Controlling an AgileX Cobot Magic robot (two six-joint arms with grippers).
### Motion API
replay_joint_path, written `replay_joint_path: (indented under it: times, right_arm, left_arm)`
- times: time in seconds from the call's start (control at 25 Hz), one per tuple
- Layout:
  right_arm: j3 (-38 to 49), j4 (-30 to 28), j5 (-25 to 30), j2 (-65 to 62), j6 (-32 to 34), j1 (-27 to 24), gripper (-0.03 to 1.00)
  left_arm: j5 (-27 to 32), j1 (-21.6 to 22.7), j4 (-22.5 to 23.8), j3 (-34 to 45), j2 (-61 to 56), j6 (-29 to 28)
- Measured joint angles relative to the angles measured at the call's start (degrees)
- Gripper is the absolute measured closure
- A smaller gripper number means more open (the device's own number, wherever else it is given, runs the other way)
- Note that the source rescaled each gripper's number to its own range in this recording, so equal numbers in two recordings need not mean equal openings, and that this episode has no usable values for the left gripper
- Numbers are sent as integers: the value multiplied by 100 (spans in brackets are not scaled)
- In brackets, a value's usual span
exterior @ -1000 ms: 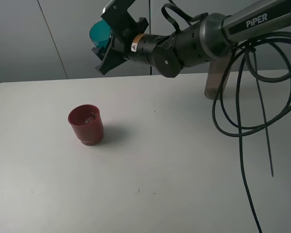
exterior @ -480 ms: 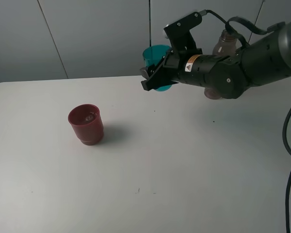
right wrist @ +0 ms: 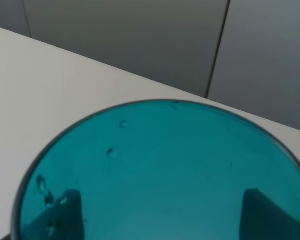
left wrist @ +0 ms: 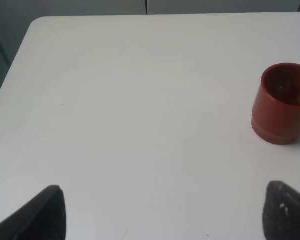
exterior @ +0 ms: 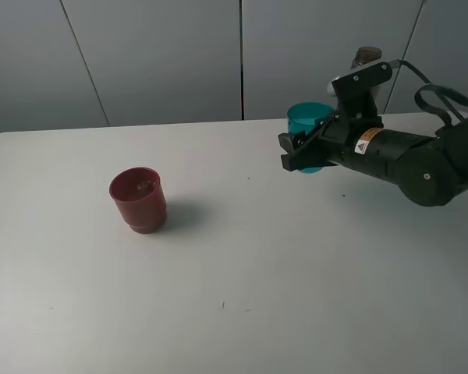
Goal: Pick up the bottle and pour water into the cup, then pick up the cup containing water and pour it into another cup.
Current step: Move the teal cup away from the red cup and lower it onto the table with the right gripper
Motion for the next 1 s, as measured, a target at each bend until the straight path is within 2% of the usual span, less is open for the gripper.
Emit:
replay_joint_path:
  times: [0.28, 0.52, 0.72, 1.0]
  right_arm:
    - [10, 22, -558, 735, 42, -147, 91]
    - [-491, 22, -1132, 1463, 42, -171, 91]
    - [-845, 22, -1298, 1855, 55, -171, 91]
    - [-887, 22, -1282, 2058, 55, -171, 91]
  left_arm:
    - [0, 0, 0, 0, 0, 0]
    - [0, 0, 0, 0, 0, 0]
    - [0, 0, 0, 0, 0, 0]
    - [0, 0, 0, 0, 0, 0]
